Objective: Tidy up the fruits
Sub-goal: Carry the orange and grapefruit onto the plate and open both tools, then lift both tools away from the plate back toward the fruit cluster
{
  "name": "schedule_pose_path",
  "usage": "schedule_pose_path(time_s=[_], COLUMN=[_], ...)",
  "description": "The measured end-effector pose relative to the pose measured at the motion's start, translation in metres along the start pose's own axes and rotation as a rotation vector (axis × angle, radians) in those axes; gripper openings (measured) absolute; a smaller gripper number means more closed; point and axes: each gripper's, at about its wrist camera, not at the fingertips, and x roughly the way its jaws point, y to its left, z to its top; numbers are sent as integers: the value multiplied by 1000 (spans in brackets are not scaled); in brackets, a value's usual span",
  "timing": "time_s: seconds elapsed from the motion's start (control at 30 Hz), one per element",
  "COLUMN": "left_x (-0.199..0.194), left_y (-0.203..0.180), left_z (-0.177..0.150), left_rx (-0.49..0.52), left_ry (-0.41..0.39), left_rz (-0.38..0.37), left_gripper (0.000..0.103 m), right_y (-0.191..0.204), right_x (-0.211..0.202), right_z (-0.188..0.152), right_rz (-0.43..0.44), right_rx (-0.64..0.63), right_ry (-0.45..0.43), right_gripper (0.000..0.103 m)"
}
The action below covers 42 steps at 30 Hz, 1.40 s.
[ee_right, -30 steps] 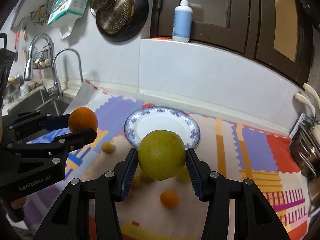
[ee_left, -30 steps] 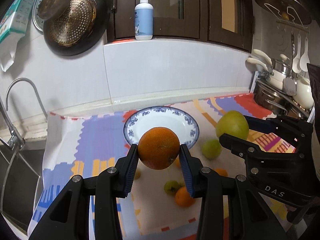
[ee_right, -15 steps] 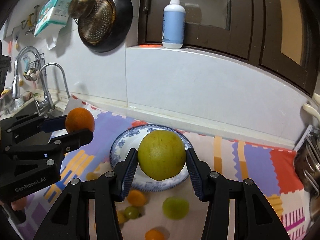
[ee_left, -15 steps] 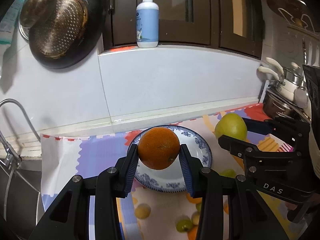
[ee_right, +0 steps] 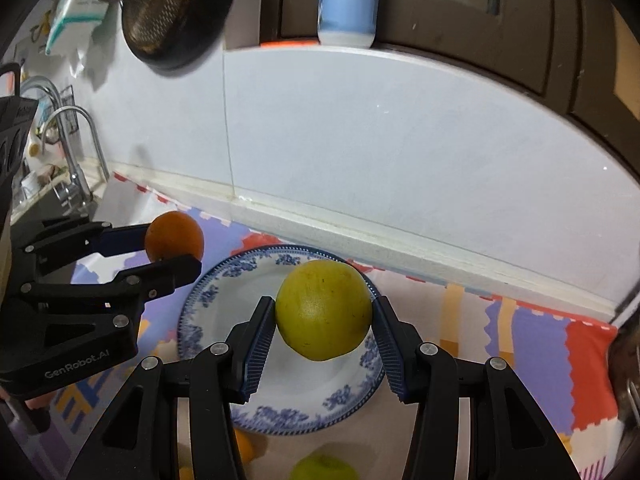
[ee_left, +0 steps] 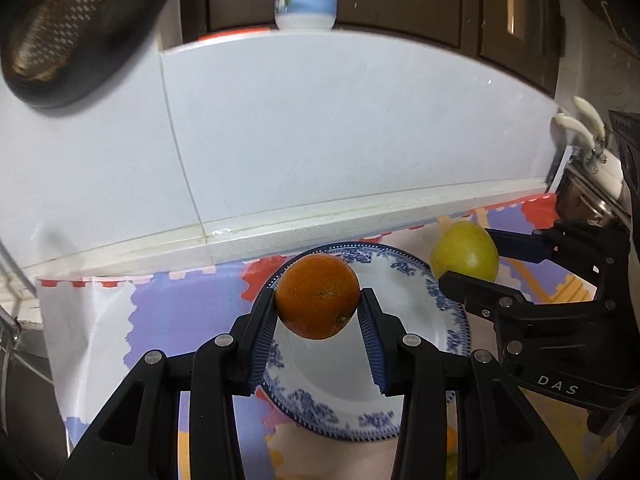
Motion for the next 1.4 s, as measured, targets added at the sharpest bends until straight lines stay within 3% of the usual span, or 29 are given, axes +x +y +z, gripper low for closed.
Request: schedule_pose_path(time_s=[0.43, 0.77, 0.97, 1.1, 1.4], left_x=[73, 107, 111, 103, 60], left_y=[10, 9, 7, 6, 7], left_z=[8, 7, 7, 9, 14], left_rx=[9, 19, 17, 27, 11], left_ry=[113, 187, 195, 165, 88], left_rz=[-9, -27, -34, -10, 22], left_gripper=[41, 41, 42, 51, 60], right_y=[-20, -25, -26, -26, -26], right_x=[85, 111, 115, 117, 84], right_z=[3, 0, -3, -4, 1], right_rz=[56, 72, 83, 88, 50], right_rx=[-10, -3, 7, 14, 34], right_ry=[156, 204, 217, 223, 146], right_gripper=[50, 50, 50, 50, 56])
